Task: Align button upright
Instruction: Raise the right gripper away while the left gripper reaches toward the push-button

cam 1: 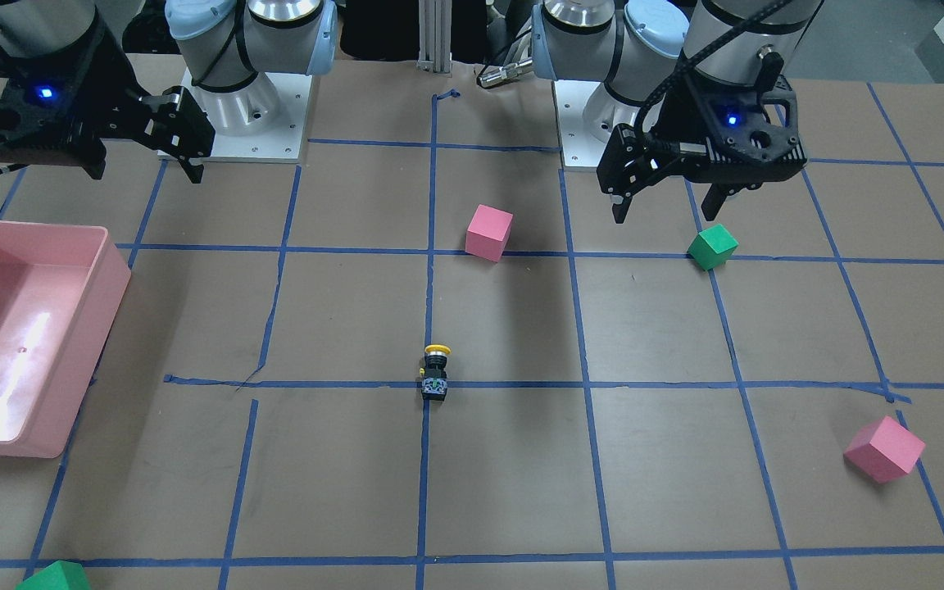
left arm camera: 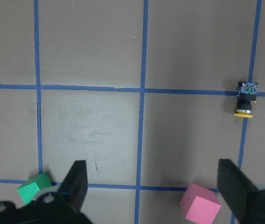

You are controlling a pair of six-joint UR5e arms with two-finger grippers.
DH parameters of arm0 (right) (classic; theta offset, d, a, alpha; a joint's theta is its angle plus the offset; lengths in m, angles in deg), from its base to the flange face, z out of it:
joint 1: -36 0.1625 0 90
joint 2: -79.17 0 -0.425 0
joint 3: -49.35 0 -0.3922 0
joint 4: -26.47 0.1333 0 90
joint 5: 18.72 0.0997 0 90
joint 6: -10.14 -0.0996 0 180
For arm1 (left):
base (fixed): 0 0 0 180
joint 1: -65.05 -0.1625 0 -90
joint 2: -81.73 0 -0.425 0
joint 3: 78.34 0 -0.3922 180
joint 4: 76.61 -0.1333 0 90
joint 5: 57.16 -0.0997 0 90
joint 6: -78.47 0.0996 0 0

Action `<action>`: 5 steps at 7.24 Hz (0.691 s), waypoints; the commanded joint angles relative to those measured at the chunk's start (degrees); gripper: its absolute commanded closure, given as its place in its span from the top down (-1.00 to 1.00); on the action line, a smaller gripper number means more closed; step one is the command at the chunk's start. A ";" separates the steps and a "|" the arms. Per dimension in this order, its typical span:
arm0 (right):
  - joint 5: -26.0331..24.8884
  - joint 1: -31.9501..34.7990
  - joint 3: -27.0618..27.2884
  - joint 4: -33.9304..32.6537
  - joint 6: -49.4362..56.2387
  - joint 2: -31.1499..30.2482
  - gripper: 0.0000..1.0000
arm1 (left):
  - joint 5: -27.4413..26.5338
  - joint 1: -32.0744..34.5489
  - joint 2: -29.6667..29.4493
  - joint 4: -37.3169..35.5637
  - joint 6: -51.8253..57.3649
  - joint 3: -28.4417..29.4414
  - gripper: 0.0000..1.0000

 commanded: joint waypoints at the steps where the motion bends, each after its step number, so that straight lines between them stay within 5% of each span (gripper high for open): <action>1: -0.08 3.62 1.16 -4.61 -2.07 0.17 1.00 | 0.55 0.09 -0.15 -0.50 -0.47 -1.56 1.00; 5: -0.08 3.46 5.29 -12.10 -2.44 0.18 1.00 | 3.26 0.97 -0.15 -7.69 -10.13 -11.47 1.00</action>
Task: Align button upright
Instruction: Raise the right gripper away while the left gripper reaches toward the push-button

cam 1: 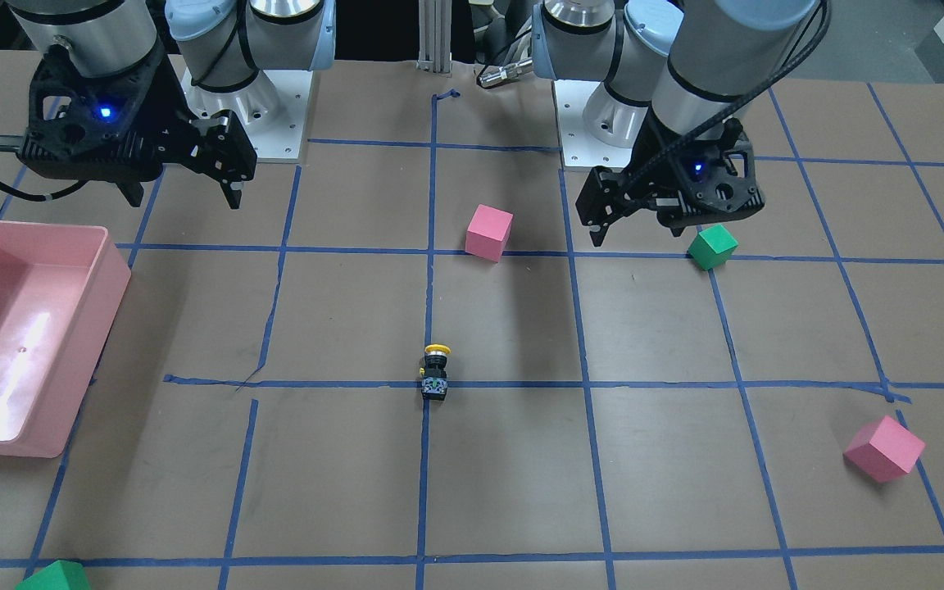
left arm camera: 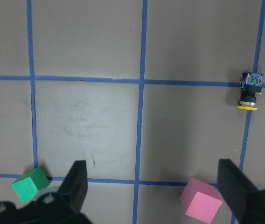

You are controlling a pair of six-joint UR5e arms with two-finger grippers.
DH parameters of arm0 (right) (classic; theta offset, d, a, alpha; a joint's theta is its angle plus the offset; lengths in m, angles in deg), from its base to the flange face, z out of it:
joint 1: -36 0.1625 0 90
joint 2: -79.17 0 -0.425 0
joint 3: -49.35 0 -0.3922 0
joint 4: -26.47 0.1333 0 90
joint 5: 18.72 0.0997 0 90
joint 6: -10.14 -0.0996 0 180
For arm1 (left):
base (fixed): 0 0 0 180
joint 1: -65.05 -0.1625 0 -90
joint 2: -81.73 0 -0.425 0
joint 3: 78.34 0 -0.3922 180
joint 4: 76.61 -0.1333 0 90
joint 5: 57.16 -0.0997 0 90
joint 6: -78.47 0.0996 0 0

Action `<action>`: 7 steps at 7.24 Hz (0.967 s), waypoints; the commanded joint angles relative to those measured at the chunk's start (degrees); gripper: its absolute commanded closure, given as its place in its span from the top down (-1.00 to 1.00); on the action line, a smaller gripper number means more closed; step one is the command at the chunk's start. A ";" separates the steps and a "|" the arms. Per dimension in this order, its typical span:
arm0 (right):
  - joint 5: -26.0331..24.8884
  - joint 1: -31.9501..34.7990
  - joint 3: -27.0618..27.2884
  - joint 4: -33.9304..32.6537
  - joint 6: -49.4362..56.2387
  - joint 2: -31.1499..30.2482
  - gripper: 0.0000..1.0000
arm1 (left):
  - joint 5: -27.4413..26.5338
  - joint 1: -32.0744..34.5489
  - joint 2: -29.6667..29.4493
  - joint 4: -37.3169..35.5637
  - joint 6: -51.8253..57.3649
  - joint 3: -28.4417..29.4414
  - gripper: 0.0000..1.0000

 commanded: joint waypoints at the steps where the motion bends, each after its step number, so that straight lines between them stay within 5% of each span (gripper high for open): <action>1: 0.03 0.04 1.27 -2.40 -0.18 -0.09 1.00 | 1.64 1.43 0.22 -7.15 -1.97 -6.36 1.00; 7: 0.29 0.04 1.36 -3.02 -1.06 0.00 1.00 | -3.00 16.71 -6.44 -53.09 -19.62 -24.75 1.00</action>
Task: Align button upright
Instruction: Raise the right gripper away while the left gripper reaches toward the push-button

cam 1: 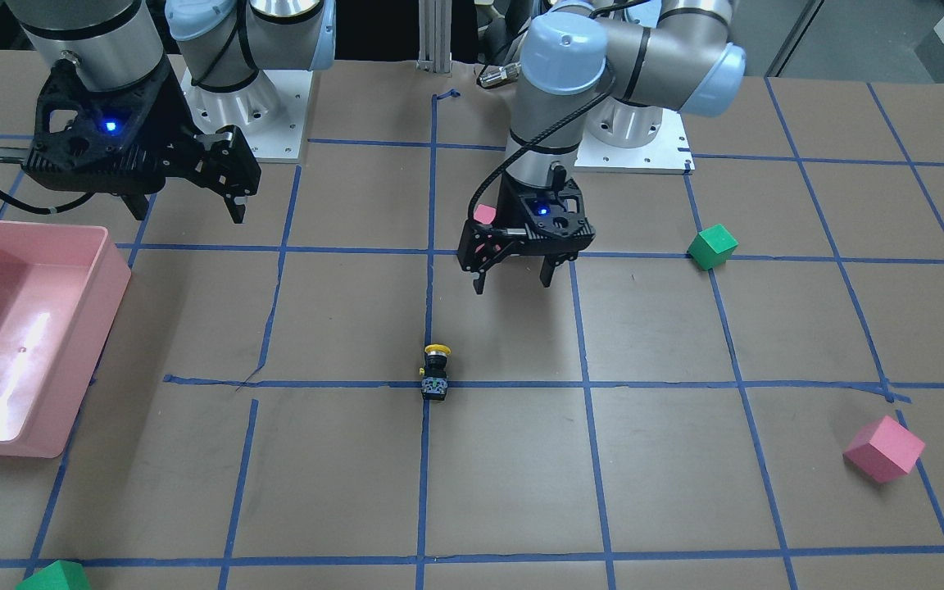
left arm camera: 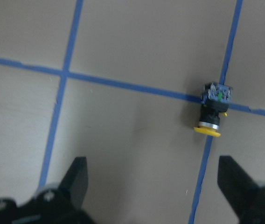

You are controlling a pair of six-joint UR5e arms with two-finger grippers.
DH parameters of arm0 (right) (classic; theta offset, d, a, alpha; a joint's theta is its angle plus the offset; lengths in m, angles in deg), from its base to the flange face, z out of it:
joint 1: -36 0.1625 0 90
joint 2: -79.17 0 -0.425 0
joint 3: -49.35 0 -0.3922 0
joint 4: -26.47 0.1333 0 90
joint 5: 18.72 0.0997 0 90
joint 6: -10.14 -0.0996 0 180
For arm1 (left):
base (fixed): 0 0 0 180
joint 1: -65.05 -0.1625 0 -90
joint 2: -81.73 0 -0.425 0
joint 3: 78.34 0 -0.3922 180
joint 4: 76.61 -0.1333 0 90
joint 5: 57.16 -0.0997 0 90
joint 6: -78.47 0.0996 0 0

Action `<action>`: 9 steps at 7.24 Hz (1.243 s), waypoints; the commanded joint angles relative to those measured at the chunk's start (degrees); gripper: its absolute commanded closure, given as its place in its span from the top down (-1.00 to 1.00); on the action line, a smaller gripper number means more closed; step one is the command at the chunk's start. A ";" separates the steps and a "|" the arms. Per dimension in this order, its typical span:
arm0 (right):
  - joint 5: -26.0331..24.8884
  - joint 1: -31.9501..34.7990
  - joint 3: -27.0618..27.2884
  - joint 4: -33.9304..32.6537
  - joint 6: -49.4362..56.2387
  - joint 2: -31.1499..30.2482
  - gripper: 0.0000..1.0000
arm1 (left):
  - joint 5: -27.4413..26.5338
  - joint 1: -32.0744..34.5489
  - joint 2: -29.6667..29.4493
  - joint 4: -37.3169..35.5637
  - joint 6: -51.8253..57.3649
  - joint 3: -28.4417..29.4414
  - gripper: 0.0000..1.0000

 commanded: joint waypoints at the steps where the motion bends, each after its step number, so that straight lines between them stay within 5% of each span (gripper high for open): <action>1: -0.02 0.00 0.09 -0.02 0.02 0.00 1.00 | -3.78 4.36 -4.89 -14.07 -6.98 -2.44 1.00; 5: 0.06 -0.09 0.62 -0.02 0.02 0.00 1.00 | -10.22 10.97 -17.11 -35.00 -13.61 -3.15 1.00; 9: -0.02 -0.09 0.62 -0.02 0.02 0.00 1.00 | -12.94 11.50 -27.13 -52.70 -2.73 -5.79 1.00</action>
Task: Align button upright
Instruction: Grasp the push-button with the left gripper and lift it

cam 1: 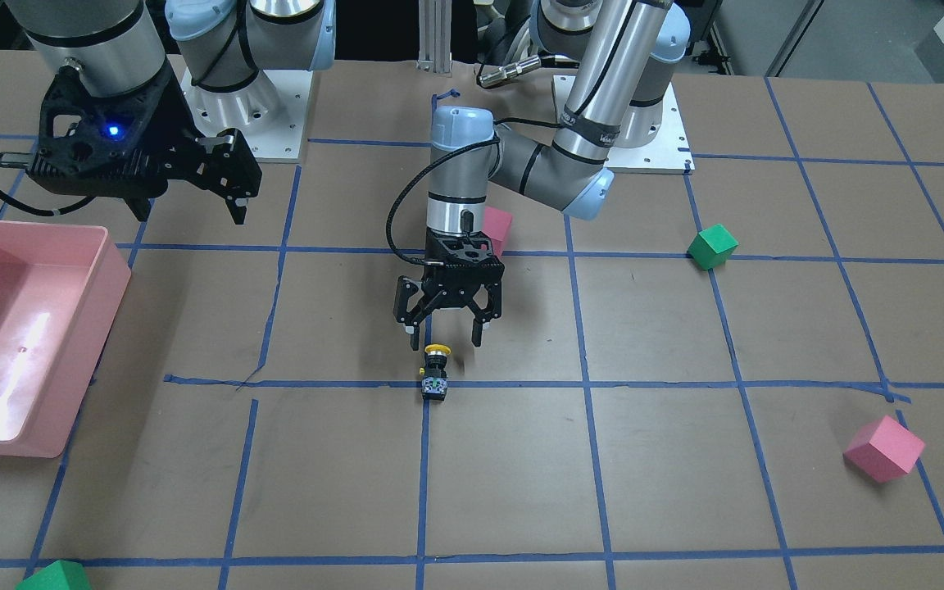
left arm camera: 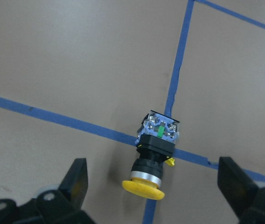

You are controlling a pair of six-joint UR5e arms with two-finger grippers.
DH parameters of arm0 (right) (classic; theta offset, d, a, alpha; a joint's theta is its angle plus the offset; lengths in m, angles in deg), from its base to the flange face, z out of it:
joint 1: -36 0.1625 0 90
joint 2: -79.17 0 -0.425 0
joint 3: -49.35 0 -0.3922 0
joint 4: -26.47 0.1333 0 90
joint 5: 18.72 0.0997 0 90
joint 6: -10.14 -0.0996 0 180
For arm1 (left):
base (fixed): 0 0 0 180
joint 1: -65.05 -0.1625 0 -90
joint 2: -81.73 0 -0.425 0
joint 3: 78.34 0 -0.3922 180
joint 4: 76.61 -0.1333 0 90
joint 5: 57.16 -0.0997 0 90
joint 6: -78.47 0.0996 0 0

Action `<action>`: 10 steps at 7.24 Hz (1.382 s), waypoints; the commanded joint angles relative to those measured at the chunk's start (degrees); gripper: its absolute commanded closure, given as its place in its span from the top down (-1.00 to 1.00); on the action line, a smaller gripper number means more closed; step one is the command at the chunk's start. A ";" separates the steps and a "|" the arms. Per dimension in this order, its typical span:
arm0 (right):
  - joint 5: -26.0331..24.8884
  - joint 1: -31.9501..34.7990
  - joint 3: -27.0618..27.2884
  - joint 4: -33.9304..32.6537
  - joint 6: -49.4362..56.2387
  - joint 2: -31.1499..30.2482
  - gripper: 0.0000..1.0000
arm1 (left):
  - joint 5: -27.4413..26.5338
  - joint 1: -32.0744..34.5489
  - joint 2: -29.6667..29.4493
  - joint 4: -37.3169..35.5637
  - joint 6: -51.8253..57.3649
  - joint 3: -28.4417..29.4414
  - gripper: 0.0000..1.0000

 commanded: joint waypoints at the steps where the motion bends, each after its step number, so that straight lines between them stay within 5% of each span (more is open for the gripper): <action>1: -0.01 0.00 0.00 0.00 0.00 0.01 1.00 | -0.14 0.18 -3.91 -3.58 11.13 0.14 1.00; 3: -0.01 0.00 0.00 0.09 0.00 0.01 1.00 | -0.05 0.71 -4.54 -3.84 12.26 0.23 0.96; 4: -0.01 0.00 0.00 0.00 0.00 0.01 1.00 | 0.47 0.88 -4.54 -3.84 12.26 0.15 0.52; 6: -0.01 0.00 0.00 0.00 0.00 0.10 1.00 | 0.74 1.06 -4.54 -3.84 12.61 0.06 -0.73; 7: -0.01 -0.09 0.00 0.00 0.00 0.10 1.00 | 0.83 1.06 -4.02 -3.76 12.87 0.23 -1.00; 9: -0.01 0.00 0.00 0.00 0.09 0.10 1.00 | 3.88 0.45 -1.21 0.69 18.21 2.24 -1.00; 10: -0.01 -0.09 0.09 0.09 0.09 0.01 1.00 | 5.39 -0.42 1.15 11.34 18.24 6.26 -1.00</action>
